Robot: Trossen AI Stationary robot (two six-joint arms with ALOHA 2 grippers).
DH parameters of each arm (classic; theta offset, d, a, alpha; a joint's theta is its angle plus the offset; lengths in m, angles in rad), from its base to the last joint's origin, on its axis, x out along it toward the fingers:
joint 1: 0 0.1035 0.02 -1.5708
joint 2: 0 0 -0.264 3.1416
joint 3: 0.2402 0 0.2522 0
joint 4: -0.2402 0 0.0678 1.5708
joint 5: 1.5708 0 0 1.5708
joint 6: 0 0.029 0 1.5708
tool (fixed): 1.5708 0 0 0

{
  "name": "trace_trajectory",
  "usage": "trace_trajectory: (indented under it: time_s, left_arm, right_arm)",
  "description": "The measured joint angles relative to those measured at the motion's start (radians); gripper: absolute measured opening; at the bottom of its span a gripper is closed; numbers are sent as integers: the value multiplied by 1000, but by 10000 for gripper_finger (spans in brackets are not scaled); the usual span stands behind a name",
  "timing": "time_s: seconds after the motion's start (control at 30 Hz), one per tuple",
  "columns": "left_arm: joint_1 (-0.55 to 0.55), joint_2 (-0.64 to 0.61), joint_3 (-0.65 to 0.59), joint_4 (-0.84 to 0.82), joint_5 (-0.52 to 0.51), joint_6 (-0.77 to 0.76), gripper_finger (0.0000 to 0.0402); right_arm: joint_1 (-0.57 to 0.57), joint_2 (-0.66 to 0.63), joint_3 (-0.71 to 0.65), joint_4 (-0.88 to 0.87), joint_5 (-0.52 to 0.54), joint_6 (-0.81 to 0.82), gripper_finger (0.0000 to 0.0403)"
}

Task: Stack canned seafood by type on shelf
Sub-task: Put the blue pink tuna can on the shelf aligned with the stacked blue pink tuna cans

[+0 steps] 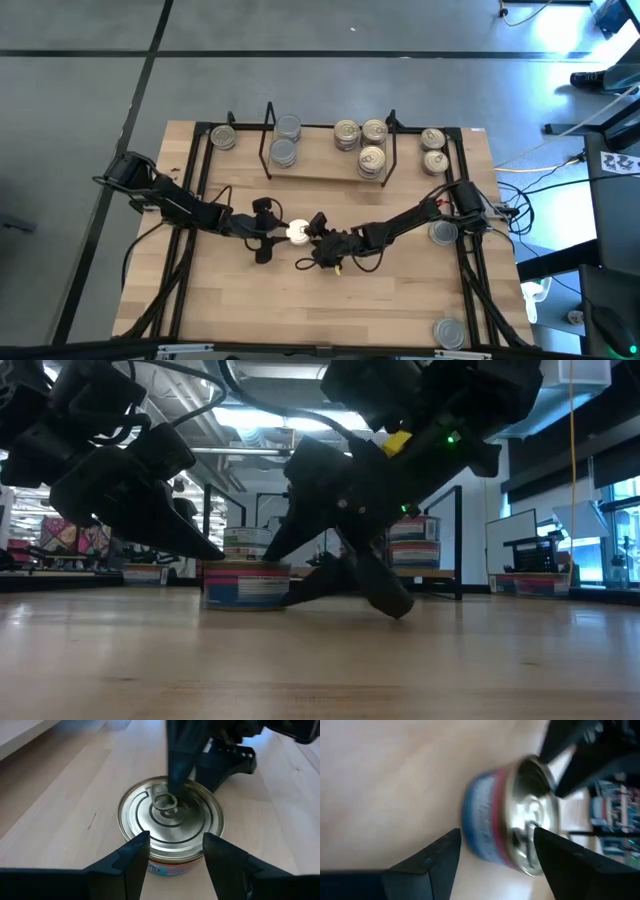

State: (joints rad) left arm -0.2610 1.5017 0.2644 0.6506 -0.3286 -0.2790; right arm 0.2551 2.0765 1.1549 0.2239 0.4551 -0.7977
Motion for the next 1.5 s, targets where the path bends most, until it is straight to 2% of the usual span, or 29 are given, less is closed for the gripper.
trace_trajectory:
  time_s: [0.17, 0.43, 0.67, 1.0, 1.5]
  left_arm:
    - [0, -1, 0, -5, -1, 0, 184]
    - [0, -2, -17, -4, -17, -17, 184]
    - [0, 0, -32, 29, -21, -17, 184]
    - [0, 0, -32, 27, -22, -11, 184]
    - [1, 0, -32, 28, -34, -10, 184]
  right_arm:
    - [1, -15, 10, -3, 22, 29, 250]
    - [1, -21, 25, -16, -53, 34, 250]
    - [-1, -15, 26, -13, -55, 27, 250]
    - [0, -14, 26, -25, -37, -111, 250]
    - [-27, 22, 26, 47, -31, -417, 250]
